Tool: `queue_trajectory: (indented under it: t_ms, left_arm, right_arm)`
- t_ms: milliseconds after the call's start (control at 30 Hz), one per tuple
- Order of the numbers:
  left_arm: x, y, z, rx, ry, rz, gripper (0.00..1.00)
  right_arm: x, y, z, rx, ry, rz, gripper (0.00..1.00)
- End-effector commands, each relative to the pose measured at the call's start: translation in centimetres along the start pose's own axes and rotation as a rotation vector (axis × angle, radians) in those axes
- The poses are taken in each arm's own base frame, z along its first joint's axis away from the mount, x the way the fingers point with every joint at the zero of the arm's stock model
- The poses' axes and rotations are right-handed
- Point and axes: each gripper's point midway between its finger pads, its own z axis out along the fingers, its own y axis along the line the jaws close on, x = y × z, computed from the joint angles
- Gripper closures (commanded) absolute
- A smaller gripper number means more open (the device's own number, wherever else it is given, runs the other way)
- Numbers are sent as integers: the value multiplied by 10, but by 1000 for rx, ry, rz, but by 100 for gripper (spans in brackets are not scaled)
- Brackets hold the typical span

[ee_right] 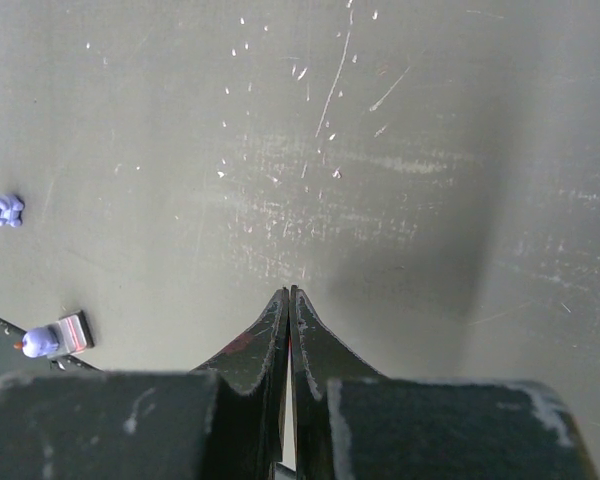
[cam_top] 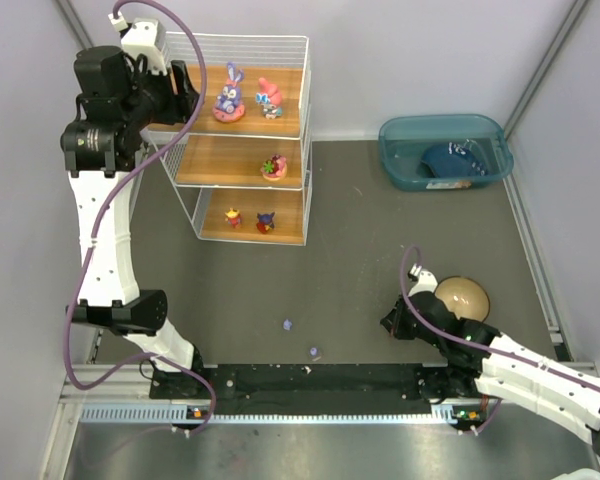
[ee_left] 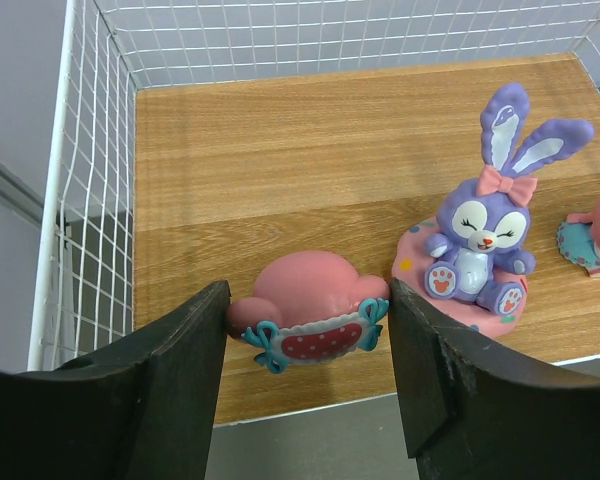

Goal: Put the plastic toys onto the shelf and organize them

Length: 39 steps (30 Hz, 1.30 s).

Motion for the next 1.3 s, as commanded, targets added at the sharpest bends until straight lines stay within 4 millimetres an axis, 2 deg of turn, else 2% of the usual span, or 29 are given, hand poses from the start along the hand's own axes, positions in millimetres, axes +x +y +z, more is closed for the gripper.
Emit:
queue_trajectory:
  t_ms: [0,300,733,1133,1267]
  left_arm:
    - [-25,4,-10,-17,-87,41,100]
    - [-17,3,-3,-1,-63,29,100]
    - [-11,0,2,25,-47,16,94]
    - [-5,1,3,23,-29,11,83]
    - [-4,2,3,21,-29,11,75]
  right_arm:
    - [-20,11,-4,-9,-50,-6,100]
    - [-26,12,-4,0,-67,-22,100]
    - [-26,14,-3,-4,-60,-23,100]
    - [-24,13,-3,-6,-58,-19,100]
    - [-24,13,-3,-6,-60,-18,100]
